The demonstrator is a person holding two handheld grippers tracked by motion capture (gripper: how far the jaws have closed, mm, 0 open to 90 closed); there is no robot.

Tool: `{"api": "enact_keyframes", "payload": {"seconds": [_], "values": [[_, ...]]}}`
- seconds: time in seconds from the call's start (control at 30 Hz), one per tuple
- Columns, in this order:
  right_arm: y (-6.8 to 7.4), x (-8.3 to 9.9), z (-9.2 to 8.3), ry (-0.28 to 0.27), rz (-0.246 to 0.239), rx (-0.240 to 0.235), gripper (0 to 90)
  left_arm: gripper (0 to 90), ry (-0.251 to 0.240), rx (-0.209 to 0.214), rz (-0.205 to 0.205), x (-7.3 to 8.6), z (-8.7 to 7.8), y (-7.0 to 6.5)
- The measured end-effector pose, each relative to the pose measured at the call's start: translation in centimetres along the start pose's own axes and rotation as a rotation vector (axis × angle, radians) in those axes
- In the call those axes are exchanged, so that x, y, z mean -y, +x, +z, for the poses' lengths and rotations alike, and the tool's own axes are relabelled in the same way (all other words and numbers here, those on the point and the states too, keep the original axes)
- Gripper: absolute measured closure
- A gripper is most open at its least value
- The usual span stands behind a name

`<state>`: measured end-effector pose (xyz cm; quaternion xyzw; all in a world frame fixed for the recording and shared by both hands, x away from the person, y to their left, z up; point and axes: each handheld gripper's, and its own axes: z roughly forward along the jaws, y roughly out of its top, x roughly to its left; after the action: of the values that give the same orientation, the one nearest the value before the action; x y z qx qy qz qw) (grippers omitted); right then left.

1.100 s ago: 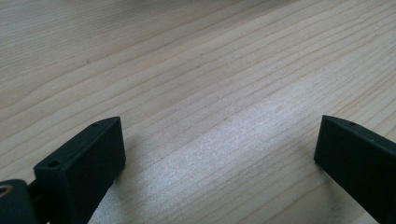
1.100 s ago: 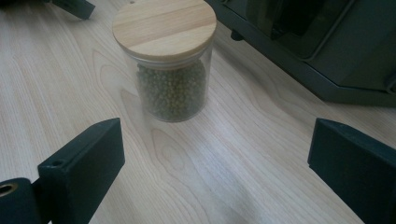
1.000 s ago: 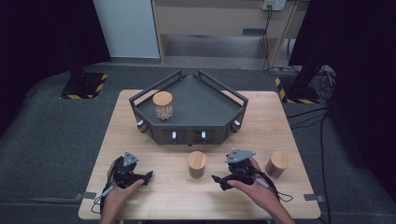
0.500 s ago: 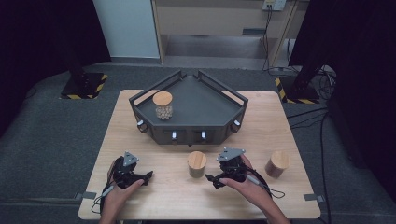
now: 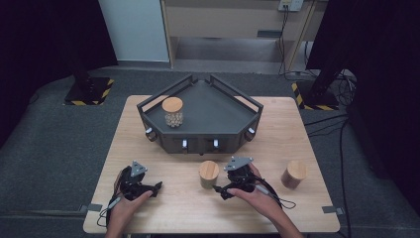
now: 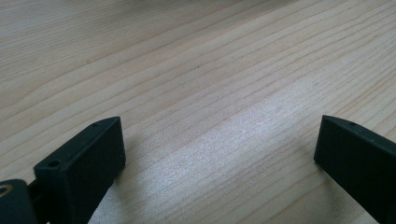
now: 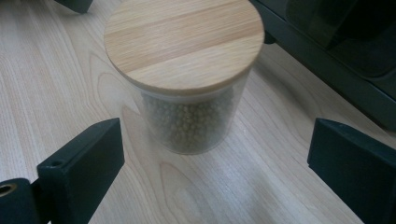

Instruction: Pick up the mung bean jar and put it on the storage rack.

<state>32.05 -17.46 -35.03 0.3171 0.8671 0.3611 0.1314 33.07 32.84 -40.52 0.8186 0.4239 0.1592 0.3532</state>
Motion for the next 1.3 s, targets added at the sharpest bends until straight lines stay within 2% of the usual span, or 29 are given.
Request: {"api": "enact_keyframes", "payload": {"seconds": [0.53,1.0,1.3], "values": [[0.4,-0.4,1.9,-0.004,0.005,-0.025,4.4,0.4,0.0,0.0,0.0,0.0,0.0,0.0],[1.2,-1.0,3.9,-0.007,0.018,-0.019,6.5,0.4,0.0,0.0,0.0,0.0,0.0,0.0],[1.2,-1.2,4.4,-0.004,0.02,-0.005,9.5,0.4,0.0,0.0,0.0,0.0,0.0,0.0]]}}
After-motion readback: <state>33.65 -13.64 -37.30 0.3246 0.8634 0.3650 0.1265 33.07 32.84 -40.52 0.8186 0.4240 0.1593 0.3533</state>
